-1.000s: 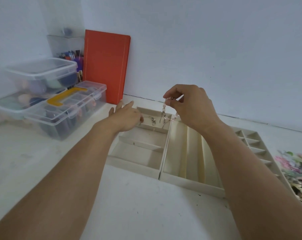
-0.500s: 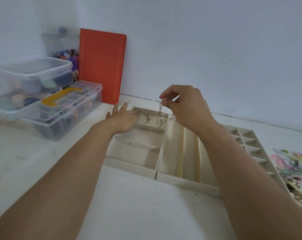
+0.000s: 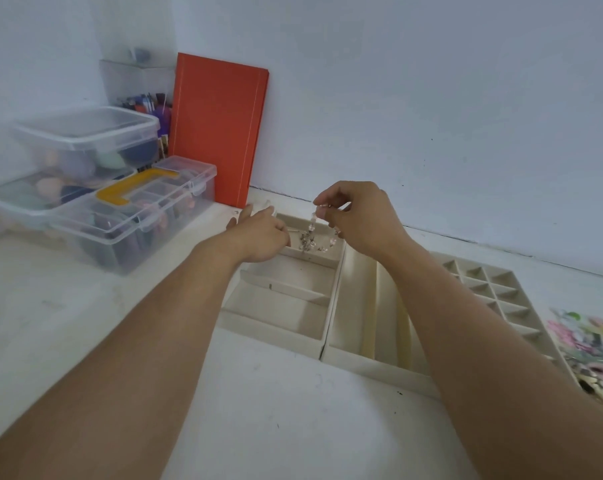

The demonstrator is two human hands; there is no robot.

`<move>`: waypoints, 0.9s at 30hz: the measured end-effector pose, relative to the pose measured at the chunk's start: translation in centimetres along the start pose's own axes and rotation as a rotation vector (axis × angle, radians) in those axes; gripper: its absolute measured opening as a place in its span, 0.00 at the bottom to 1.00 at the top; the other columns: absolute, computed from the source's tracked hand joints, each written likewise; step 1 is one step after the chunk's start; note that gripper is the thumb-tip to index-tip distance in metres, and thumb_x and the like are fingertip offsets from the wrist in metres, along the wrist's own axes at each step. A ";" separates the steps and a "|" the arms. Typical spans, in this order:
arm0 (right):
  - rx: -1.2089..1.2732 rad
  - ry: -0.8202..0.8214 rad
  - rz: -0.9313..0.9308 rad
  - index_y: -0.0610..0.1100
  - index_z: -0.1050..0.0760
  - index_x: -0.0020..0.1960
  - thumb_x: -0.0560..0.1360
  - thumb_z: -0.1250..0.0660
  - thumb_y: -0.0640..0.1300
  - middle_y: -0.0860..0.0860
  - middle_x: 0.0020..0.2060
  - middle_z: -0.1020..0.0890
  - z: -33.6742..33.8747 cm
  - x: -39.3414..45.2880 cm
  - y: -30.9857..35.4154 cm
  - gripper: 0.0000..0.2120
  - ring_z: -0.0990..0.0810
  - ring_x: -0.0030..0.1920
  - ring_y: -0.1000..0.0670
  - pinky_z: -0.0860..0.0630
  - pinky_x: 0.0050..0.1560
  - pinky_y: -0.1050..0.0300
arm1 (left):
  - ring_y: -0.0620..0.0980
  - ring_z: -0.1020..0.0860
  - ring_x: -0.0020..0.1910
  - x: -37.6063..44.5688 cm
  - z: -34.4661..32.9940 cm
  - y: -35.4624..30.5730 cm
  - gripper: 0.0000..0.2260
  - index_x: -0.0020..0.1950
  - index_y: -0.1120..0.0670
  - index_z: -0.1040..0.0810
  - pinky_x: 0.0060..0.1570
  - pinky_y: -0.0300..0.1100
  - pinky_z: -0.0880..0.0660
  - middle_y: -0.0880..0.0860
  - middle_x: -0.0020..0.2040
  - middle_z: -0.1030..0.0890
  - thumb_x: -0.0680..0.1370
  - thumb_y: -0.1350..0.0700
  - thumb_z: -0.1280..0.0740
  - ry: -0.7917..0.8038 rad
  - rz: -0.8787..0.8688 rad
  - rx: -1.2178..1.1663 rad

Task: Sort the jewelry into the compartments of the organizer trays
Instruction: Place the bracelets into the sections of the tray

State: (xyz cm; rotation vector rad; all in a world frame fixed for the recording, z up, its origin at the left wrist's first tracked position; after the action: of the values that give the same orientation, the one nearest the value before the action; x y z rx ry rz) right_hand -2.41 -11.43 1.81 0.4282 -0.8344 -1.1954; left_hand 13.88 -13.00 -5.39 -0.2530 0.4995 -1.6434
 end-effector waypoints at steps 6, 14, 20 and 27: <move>-0.177 0.144 -0.080 0.55 0.19 0.44 0.75 0.28 0.45 0.57 0.40 0.18 -2.0 1.9 -2.1 0.05 0.21 0.35 0.53 0.18 0.48 0.48 | 0.53 0.62 0.81 0.4 -0.2 0.3 0.12 0.60 0.45 0.20 0.78 0.57 0.58 0.47 0.83 0.51 0.81 0.51 0.41 -0.006 0.013 0.005; -0.438 0.218 -0.115 0.54 0.19 0.46 0.75 0.26 0.49 0.54 0.46 0.17 -3.0 2.7 -3.3 0.03 0.18 0.47 0.50 0.22 0.47 0.55 | 0.52 0.63 0.81 -0.1 0.2 0.2 0.20 0.74 0.46 0.29 0.77 0.56 0.60 0.47 0.83 0.52 0.83 0.50 0.48 -0.026 0.039 0.060; -0.567 0.199 -0.050 0.55 0.18 0.50 0.74 0.27 0.46 0.54 0.48 0.18 -3.0 2.5 -2.1 0.06 0.20 0.48 0.50 0.27 0.44 0.57 | 0.54 0.64 0.80 0.1 -0.6 0.6 0.22 0.77 0.40 0.34 0.78 0.58 0.60 0.48 0.83 0.54 0.84 0.51 0.48 0.031 0.053 0.092; -0.569 0.385 -0.060 0.53 0.16 0.43 0.74 0.29 0.44 0.56 0.34 0.18 -4.9 1.4 -2.3 0.06 0.18 0.42 0.50 0.20 0.45 0.55 | 0.55 0.64 0.80 0.1 -0.8 0.5 0.23 0.78 0.43 0.35 0.77 0.58 0.59 0.49 0.83 0.55 0.82 0.53 0.48 0.044 0.063 0.113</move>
State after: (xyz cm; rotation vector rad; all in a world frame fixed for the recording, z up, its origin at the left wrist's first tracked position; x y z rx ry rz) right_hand 0.04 -14.15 -2.41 0.2023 -0.1340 -1.2909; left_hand 13.97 -13.02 -6.36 -0.1163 0.4422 -1.6127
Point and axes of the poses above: each hand's wrist, its own x-axis towards the middle knuckle, its own z-axis out of the back of the hand, y = z × x, the point moved 9 cm from there along x, towards the middle knuckle
